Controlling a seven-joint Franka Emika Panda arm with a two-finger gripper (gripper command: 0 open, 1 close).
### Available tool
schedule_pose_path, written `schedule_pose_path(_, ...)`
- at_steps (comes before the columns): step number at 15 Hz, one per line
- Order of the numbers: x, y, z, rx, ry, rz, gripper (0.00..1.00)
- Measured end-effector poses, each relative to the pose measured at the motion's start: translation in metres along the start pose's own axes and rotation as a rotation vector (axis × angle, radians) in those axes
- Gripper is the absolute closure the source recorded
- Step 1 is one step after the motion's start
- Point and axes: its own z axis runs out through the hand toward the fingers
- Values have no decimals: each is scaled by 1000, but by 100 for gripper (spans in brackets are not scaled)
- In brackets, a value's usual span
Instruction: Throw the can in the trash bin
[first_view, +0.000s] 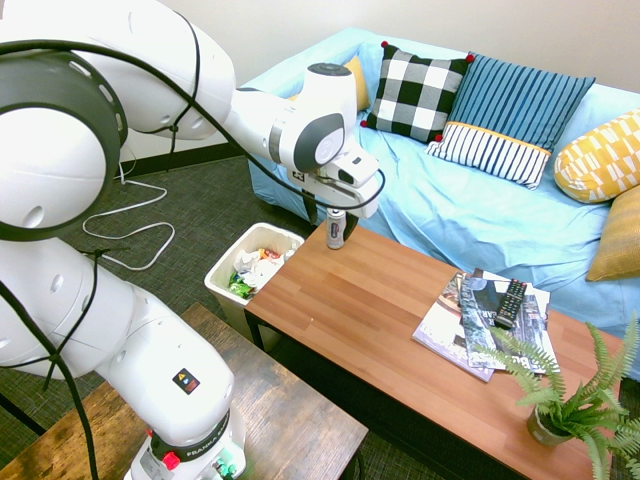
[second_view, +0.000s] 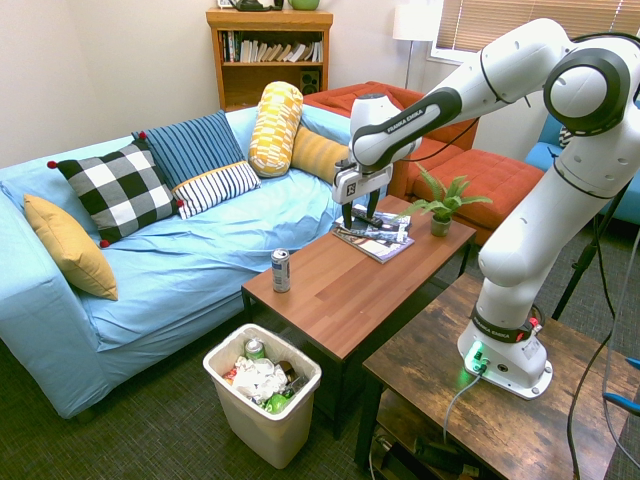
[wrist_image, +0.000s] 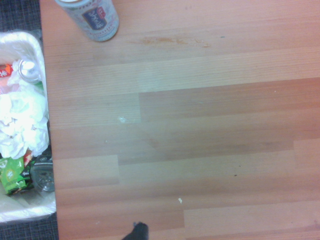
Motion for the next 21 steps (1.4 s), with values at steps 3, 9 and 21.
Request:
schedule_pose_path(3, 4, -4, 1, 19, 15, 0, 0)
schedule_pose_path(9, 25, -58, 11, 71, 36, -26, 0)
schedule_pose_path(21, 34, -216, 87, -1, 28, -7, 0)
